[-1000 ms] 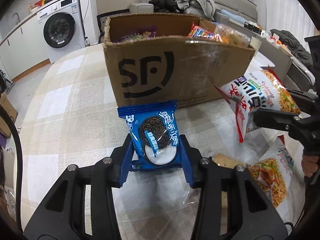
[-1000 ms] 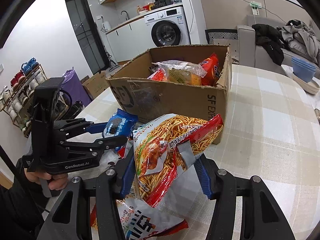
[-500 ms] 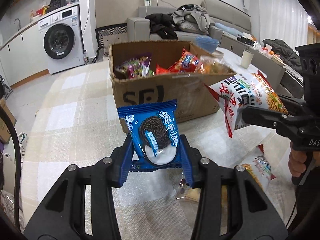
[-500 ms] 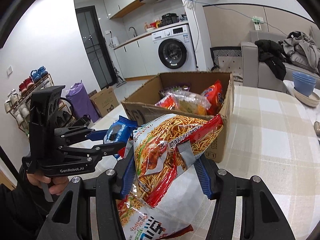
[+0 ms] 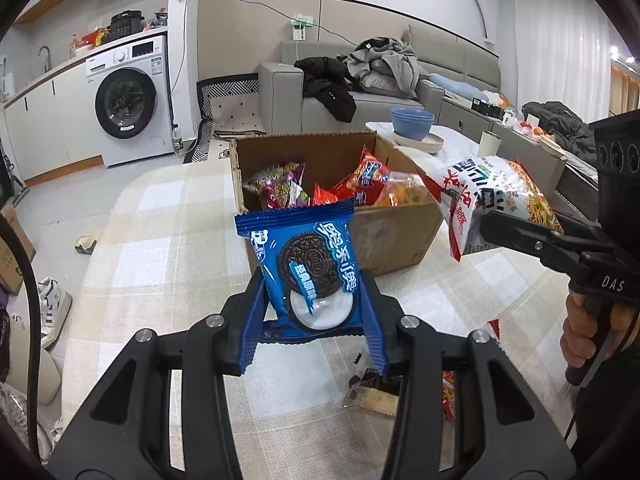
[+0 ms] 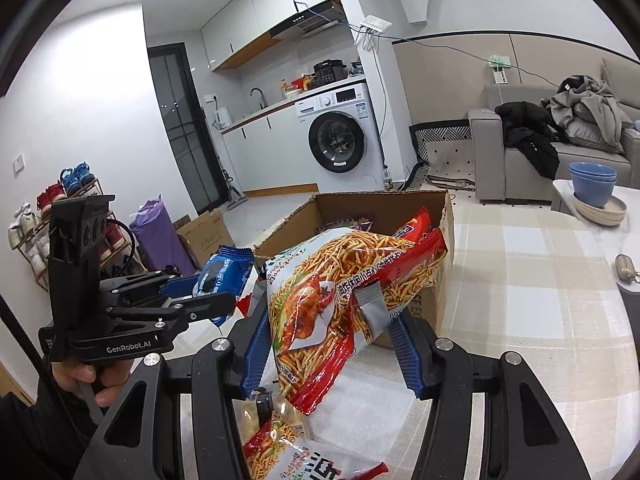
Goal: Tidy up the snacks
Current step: 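Carry the noodle bag and blue cookie pack over the SF box with both grippers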
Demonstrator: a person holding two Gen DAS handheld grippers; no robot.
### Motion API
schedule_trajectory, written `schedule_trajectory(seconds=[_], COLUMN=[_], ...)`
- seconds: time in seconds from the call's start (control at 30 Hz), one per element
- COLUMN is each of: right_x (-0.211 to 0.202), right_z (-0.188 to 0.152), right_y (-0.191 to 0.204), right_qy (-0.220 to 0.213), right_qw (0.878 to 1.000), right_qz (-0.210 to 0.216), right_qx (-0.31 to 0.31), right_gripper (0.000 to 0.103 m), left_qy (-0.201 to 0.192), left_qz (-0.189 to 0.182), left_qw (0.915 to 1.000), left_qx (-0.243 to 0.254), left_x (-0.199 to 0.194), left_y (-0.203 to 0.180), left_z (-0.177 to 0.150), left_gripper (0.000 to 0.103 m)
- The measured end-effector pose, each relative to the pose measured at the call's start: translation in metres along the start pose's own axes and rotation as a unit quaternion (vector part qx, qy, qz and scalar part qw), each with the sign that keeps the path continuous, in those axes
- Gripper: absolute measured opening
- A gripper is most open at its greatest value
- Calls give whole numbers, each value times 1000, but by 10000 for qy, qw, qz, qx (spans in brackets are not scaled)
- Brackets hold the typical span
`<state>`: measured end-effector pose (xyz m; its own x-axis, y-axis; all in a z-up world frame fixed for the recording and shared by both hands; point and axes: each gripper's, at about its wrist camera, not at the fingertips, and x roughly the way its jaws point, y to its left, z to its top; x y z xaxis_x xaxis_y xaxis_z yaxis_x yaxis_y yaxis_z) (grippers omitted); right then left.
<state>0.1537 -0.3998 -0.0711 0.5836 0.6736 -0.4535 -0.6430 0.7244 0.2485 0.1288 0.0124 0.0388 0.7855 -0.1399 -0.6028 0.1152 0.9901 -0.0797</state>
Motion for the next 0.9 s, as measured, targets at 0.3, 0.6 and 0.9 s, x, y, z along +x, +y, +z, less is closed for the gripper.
schedule_trajectory(seconds=[0.3,0.6,0.9], right_x=[-3,-1,-1], right_z=[8,21,33], right_y=[3,4,9], right_qy=[-147,-279,-484], right_qw=[9997,9994,9982], right_qz=[-102,-165,-335], right_qx=[166,114,142], right_gripper=[55,55,55], left_qy=[-172,-255,-400], left_qz=[6,36,138], left_qw=[9998,9994,9987], left_qx=[-55,-243,-296], left_x=[-22,-20,-26], left_y=[4,3,5], left_z=[12,23,33], left_gripper=[41,41,41])
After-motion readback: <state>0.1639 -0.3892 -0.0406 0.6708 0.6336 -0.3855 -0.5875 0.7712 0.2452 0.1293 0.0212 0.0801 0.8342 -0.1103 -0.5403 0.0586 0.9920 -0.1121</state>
